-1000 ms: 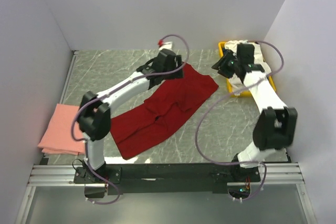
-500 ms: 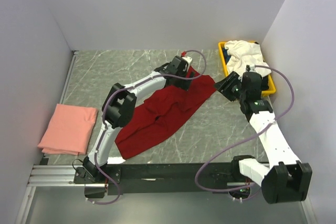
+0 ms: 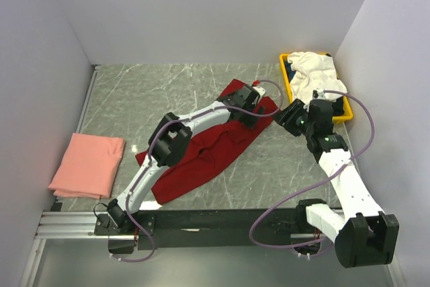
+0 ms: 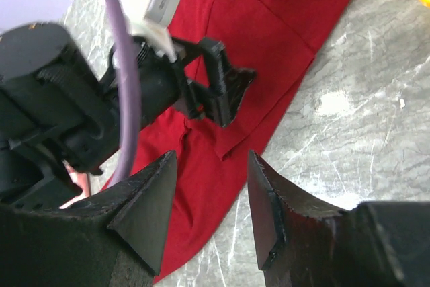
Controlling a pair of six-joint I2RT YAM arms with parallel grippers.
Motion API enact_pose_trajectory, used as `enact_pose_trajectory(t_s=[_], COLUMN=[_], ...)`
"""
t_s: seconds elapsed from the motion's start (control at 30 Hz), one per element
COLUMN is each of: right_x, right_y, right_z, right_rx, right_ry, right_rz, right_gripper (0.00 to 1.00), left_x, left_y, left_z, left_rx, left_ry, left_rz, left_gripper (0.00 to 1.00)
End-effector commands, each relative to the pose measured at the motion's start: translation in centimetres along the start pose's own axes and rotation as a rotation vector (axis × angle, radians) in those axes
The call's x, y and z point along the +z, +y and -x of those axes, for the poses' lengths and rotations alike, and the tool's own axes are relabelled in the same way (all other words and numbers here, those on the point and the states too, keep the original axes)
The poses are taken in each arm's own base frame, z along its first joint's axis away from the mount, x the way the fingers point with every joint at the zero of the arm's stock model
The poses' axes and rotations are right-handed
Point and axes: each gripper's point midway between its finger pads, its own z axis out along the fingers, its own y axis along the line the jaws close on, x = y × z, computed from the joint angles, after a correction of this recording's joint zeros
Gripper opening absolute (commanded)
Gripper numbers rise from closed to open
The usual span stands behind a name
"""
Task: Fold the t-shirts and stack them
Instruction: Fold the tshirt
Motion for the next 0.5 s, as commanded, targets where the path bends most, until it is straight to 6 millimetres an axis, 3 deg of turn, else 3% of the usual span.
enact_pose_trajectory(t_s=[0.0,0.07,0.1,0.27,0.37,0.47], right_x=[-0.3,-0.3,-0.1,0.4,0.9,1.5], right_y=[1.6,2.0,1.9,2.4,2.5,2.5], right_z=[1.2,1.3,1.2,1.0,0.7,0.3], right_rx=[-0.038,-0.043,-0.042,-0.045,-0.04,-0.041], right_ry=[-0.024,-0.02,-0.014,0.019,0.035,0.059], right_rz=[0.059,0.073,0.068,0.092,0.098,0.103], right_gripper=[0.53,0.53,0.53,0.53,0.53,0.53], left_x=[1.1,2.1,2.1,3.2,3.5,3.6], left_y=[1.2,1.5,2.3,5.7,9.6,15.4], left_z=[-0.7,-1.7,-1.0,-2.5,-3.2,-4.2], left_rx=[0.008,-0.016,-0.037,-0.205,-0.362,-0.553], left_ry=[0.055,0.086,0.076,0.145,0.163,0.173], left_rz=[0.049,0.064,0.076,0.104,0.143,0.206], left_gripper=[0.97,0.96,0.96,0.96,0.95,0.95])
